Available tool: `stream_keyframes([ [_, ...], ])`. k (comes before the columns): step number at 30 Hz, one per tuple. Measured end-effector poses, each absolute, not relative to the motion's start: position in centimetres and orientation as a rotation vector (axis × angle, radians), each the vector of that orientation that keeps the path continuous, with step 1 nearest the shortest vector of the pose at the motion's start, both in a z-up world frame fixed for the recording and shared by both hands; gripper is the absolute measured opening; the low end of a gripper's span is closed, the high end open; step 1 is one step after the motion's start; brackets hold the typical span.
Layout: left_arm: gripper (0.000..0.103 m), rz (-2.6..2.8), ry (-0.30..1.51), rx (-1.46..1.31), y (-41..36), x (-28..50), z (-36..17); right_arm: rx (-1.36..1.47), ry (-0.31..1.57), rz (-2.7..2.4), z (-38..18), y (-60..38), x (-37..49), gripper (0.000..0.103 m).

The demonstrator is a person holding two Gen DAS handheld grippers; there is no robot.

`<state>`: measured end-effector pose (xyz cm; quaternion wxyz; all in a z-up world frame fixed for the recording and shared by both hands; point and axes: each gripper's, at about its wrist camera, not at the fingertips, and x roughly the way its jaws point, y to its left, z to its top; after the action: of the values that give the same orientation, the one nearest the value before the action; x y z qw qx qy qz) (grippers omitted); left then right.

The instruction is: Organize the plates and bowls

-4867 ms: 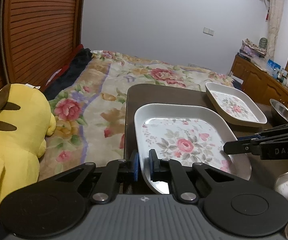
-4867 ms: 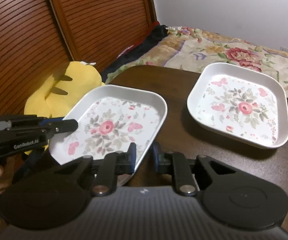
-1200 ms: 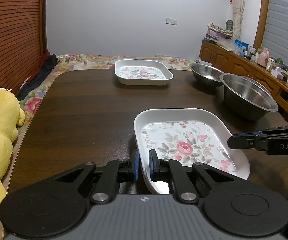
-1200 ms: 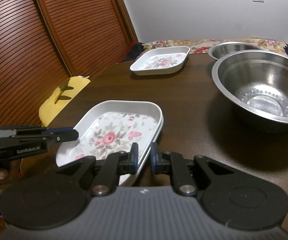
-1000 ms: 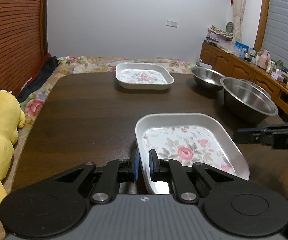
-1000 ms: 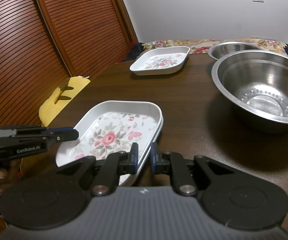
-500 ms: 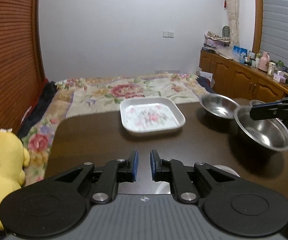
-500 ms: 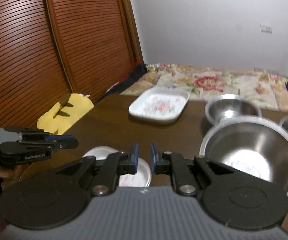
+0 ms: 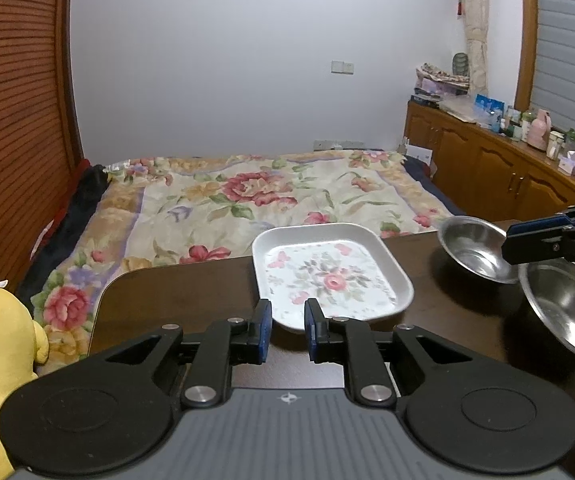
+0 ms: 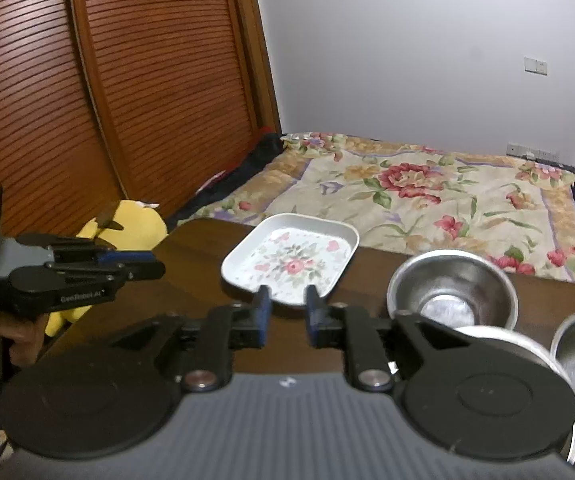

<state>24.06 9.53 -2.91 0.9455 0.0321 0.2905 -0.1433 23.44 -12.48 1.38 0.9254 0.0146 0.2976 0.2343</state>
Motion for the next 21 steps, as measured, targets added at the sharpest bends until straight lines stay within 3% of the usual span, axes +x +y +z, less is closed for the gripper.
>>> stream_keyframes([
  [2, 0.035, -0.290, 0.596, 0.064, 9.6, 25.0, -3.2, 0.030, 0.624, 0.485, 1.3, -12.2, 24.5, 0.033],
  [8, 0.042, -0.288, 0.601, 0.049, 10.1, 27.0, -4.1, 0.009, 0.653, 0.489, 0.8, -11.1, 27.1, 0.033],
  [15, 0.043, -0.289, 0.627, 0.045, 10.2, 29.2, -5.4, 0.022, 0.708, 0.474, -0.2, -10.7, 30.3, 0.033],
  [19, 0.043, -0.287, 0.650, 0.046, 10.1, 30.4, -6.5, 0.027, 0.740, 0.450, -1.2, -10.6, 31.8, 0.043],
  [21, 0.043, -0.286, 0.662, 0.038, 10.3, 31.0, -7.1, 0.030, 0.766, 0.441, -1.9, -10.7, 32.5, 0.043],
])
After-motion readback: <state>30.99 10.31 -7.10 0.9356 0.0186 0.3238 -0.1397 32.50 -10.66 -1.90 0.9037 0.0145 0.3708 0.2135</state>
